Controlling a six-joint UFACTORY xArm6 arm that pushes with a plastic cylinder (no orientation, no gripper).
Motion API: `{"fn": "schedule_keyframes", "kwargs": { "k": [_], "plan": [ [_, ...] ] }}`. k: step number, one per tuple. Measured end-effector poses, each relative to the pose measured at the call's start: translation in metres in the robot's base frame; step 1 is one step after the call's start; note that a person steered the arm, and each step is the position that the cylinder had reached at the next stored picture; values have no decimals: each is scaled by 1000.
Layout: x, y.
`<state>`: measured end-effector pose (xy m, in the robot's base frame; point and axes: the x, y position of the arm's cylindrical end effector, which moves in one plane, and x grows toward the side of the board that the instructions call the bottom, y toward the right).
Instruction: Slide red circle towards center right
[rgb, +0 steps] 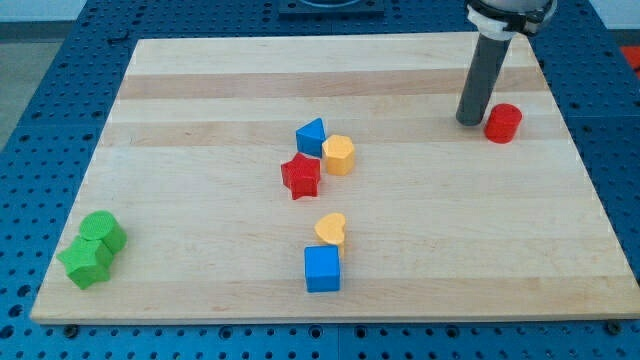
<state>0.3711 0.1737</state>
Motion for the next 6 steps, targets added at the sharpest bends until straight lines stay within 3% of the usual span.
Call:
{"fn": "schedule_keyframes", "kwargs": {
  "k": [3,6],
  "plan": [
    [3,-37],
    [7,-4]
  ]
}}
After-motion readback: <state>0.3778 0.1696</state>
